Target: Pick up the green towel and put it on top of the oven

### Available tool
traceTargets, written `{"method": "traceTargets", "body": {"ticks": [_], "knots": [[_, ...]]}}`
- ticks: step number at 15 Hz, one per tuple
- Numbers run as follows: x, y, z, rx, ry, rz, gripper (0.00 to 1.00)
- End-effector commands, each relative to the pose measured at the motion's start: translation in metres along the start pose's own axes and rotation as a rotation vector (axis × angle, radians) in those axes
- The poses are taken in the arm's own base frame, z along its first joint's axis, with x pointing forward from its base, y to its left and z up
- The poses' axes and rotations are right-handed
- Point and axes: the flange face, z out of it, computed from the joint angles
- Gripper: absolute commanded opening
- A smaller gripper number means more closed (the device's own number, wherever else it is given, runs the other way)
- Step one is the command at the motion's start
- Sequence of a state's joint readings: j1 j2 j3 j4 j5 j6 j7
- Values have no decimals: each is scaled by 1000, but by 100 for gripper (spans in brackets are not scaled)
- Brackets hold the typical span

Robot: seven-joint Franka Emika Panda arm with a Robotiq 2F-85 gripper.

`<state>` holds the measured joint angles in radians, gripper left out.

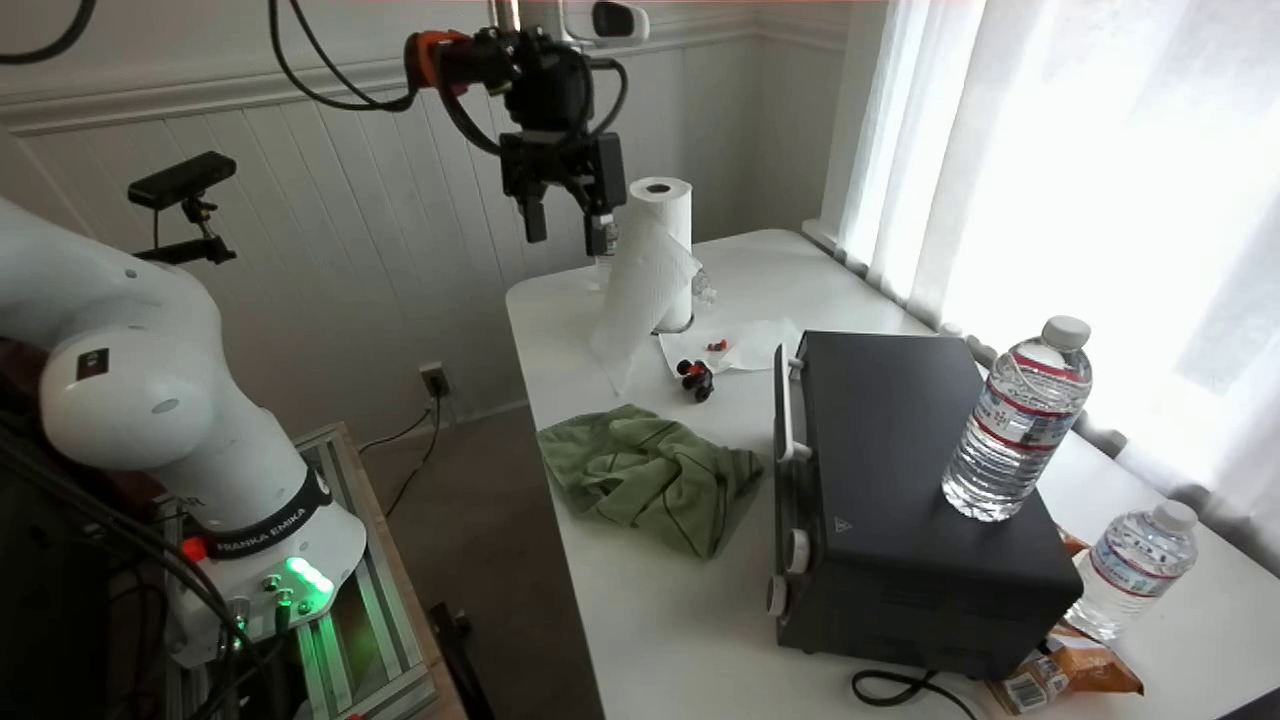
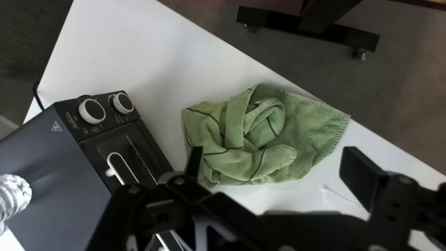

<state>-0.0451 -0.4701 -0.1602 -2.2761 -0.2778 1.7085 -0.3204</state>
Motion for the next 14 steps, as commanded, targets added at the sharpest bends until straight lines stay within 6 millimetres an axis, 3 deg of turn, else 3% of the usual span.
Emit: {"method": "traceTargets", "body": {"ticks": [1, 4, 7, 9, 14], "knots": [[8, 64, 39, 102, -18, 19, 100], [16, 86, 71, 170, -34, 1, 100], [33, 77, 93, 239, -29, 10, 100], [45, 70, 100, 279, -11, 23, 100], [45, 69, 104, 289, -19, 28, 100]]}}
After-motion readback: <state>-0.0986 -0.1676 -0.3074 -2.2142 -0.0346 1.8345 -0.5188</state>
